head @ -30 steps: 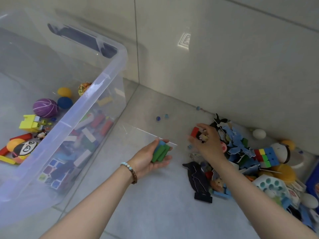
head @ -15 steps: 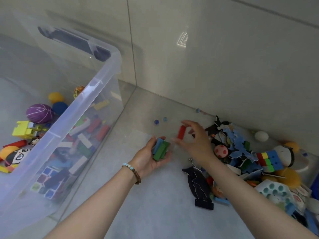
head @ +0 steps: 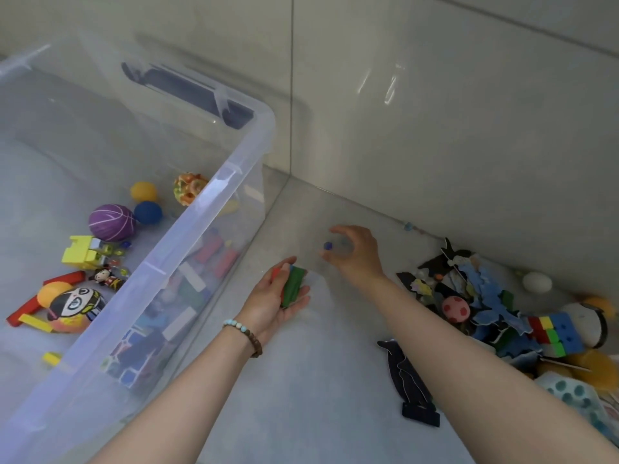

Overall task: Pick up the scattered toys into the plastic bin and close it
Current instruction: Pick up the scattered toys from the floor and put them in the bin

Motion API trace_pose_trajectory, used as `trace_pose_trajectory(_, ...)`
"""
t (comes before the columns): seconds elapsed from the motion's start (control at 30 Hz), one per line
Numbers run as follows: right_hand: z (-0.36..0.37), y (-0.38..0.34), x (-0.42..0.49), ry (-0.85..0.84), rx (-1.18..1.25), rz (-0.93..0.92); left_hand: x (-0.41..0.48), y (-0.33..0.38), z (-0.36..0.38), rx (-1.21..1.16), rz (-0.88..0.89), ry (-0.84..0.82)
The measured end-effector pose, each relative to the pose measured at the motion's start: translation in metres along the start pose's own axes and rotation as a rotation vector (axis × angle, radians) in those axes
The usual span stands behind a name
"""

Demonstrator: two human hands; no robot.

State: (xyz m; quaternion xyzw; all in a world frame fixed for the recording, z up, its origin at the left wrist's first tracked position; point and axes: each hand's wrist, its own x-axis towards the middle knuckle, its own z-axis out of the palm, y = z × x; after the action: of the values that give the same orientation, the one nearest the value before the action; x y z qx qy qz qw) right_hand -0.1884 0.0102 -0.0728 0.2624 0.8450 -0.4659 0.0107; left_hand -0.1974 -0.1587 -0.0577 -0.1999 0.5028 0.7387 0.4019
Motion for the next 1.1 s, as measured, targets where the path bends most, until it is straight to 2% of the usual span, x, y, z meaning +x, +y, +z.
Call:
trace_pose_trajectory(0.2, 0.023, -0.004, 0.005, 0.054, -0.161, 0.009, -0.007, 0.013, -0.009, 0.042, 0.025, 0.018)
trace_pose_trajectory(0.3, 0.017, -0.002, -0.008, 0.066, -0.143, 0.033, -0.015, 0.020, -0.005, 0.111, 0.061, -0.001)
trace_pose_trajectory(0.37, 0.007, -0.001, -0.020, 0.069, -0.118, 0.091, -0.027, 0.025, 0.003, 0.178, 0.095, -0.028)
trace_pose_trajectory(0.43, -0.006, -0.002, -0.034, 0.048, -0.055, 0.254, -0.044, 0.033, 0.015, 0.212, 0.118, -0.070)
trace_pose_trajectory(0.5, -0.017, -0.013, -0.048, -0.088, 0.257, 0.505, -0.068, 0.045, 0.026, 0.214, 0.142, -0.114)
trace_pose_trajectory(0.57, -0.027, -0.042, -0.061, -0.264, 0.597, 0.631, -0.101, 0.065, 0.033, 0.231, 0.180, -0.147)
trace_pose_trajectory(0.67, -0.049, -0.119, -0.077, -0.418, 0.853, 0.601, -0.157, 0.102, 0.032, 0.336, 0.315, -0.164)
trace_pose_trajectory(0.77, -0.063, -0.209, -0.100, -0.543, 0.826, 0.462, -0.205, 0.143, 0.016, 0.343, 0.490, -0.063)
trace_pose_trajectory(0.83, -0.055, -0.257, -0.111, -0.602, 0.799, 0.382, -0.217, 0.168, -0.008, 0.343, 0.551, 0.077)
trace_pose_trajectory(0.93, -0.015, -0.308, -0.125, -0.692, 0.721, 0.349, -0.215, 0.185, -0.061, 0.415, 0.438, 0.300)
trace_pose_trajectory(1.1, 0.067, -0.319, -0.123, -0.681, 0.447, 0.479, -0.203, 0.175, -0.143, 0.152, -0.004, 0.373)
